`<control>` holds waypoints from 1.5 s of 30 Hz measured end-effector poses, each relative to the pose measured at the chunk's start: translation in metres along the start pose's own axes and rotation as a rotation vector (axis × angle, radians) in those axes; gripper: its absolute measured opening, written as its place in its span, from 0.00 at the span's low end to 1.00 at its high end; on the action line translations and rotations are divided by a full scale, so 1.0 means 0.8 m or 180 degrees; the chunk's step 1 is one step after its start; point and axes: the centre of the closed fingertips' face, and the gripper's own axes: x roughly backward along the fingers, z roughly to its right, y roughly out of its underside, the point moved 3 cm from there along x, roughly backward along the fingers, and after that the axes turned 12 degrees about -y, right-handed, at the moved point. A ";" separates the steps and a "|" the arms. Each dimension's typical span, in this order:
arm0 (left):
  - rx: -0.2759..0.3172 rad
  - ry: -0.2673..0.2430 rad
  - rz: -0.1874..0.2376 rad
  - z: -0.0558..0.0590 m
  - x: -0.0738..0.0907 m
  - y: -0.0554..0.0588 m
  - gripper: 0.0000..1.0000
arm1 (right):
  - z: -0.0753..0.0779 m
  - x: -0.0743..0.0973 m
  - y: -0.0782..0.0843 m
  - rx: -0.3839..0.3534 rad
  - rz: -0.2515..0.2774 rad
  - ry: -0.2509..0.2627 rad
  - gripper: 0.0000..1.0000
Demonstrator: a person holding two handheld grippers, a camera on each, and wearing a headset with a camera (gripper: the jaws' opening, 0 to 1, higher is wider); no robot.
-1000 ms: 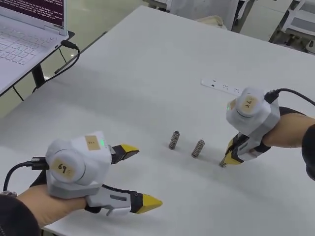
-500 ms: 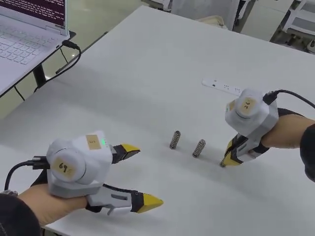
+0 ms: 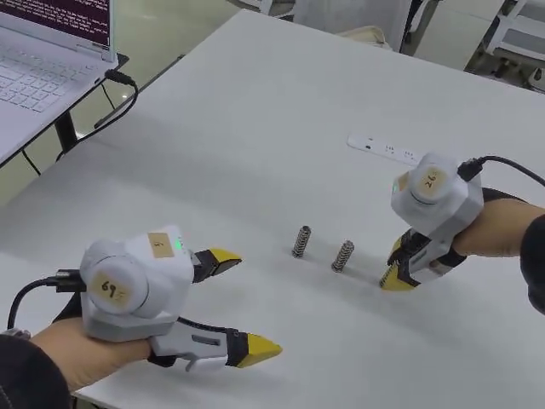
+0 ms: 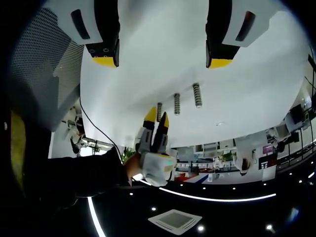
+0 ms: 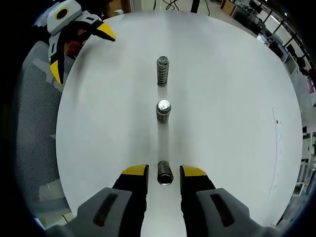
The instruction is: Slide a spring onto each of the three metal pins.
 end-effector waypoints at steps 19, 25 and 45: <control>-0.0021 0.0020 0.0004 0.000 -0.003 -0.004 0.68 | -0.007 0.009 0.019 -0.0268 0.0283 0.0102 0.53; -0.0017 0.0010 0.0007 -0.001 -0.003 -0.006 0.69 | -0.013 0.013 0.019 -0.0361 0.0558 0.0196 0.68; -0.0047 -0.0011 0.0008 0.001 -0.004 -0.017 0.71 | -0.033 0.041 0.026 -0.0562 0.1432 0.0608 0.90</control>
